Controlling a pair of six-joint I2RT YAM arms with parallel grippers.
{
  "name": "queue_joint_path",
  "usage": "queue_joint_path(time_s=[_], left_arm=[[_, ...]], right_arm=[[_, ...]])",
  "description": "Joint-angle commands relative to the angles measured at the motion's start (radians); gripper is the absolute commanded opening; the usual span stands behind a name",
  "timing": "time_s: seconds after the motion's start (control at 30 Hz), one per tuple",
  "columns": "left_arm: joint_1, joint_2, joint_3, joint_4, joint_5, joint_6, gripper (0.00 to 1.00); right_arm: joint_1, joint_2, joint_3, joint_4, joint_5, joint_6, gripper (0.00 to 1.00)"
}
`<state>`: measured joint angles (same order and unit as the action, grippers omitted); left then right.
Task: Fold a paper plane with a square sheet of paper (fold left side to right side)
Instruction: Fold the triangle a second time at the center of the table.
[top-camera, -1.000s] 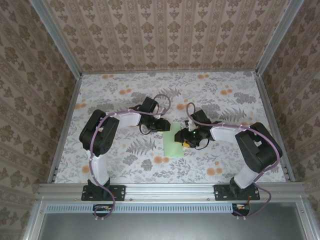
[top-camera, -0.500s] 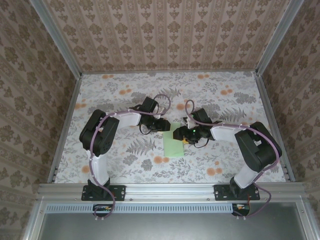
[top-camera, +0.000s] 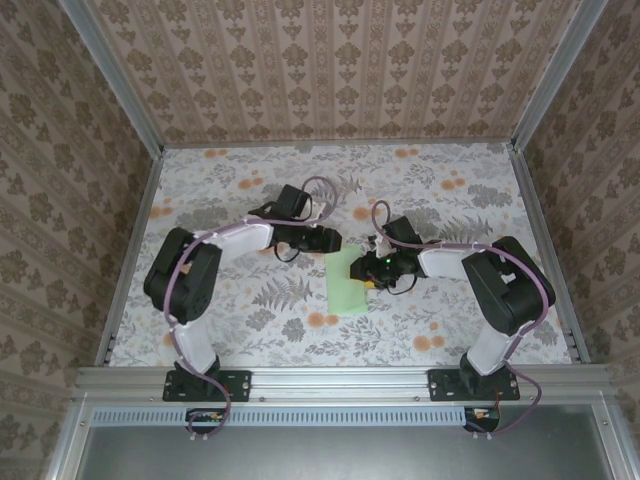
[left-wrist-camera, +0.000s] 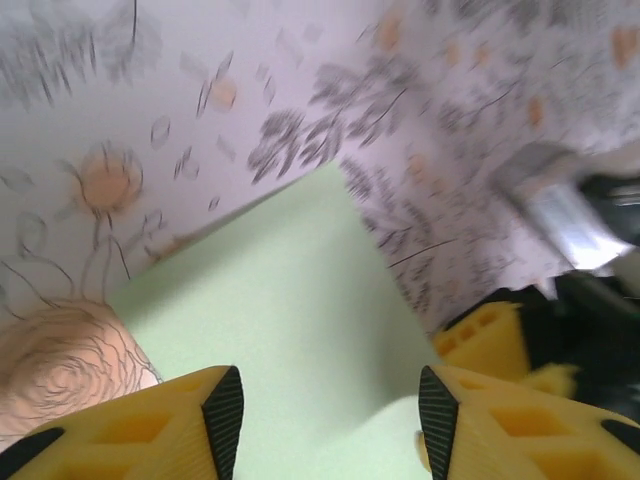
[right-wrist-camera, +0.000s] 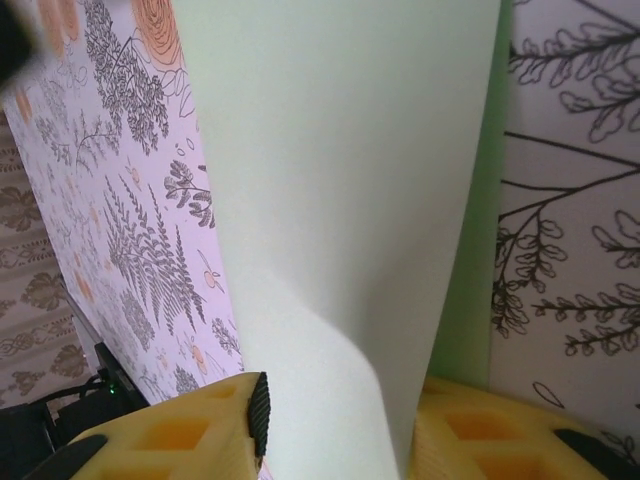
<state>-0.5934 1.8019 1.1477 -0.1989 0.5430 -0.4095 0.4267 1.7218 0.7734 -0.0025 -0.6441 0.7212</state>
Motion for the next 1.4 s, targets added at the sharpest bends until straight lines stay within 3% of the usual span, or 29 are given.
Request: queue_joint_path(time_s=[0.0,0.27,0.43,0.7,1.07,1.37], left_arm=[[0.009,-0.143,-0.01,-0.023,-0.049,0.087,0.55],[0.004,-0.367,-0.191,-0.031,-0.115,0.122,0.6],[-0.025,-0.475,-0.287,-0.017,-0.134,0.137,0.61],[-0.168,-0.591,-0.34,-0.057,-0.242,0.212,0.72],[-0.461,-0.381,-0.176,-0.161,-0.489,0.225,0.77],[-0.604,-0.152,0.013,-0.274,-0.694,0.177,0.86]], right_arm=[[-0.013,0.015,0.027,-0.003,-0.006,0.047,0.37],[-0.042,0.066,0.08,-0.01,-0.022,0.066,0.34],[-0.046,0.088,0.117,-0.01,-0.021,0.072,0.25],[-0.068,0.099,0.185,-0.061,-0.009,0.061,0.12],[-0.074,0.111,0.234,-0.131,-0.016,0.051,0.11],[-0.072,0.107,0.213,-0.121,0.004,0.09,0.11]])
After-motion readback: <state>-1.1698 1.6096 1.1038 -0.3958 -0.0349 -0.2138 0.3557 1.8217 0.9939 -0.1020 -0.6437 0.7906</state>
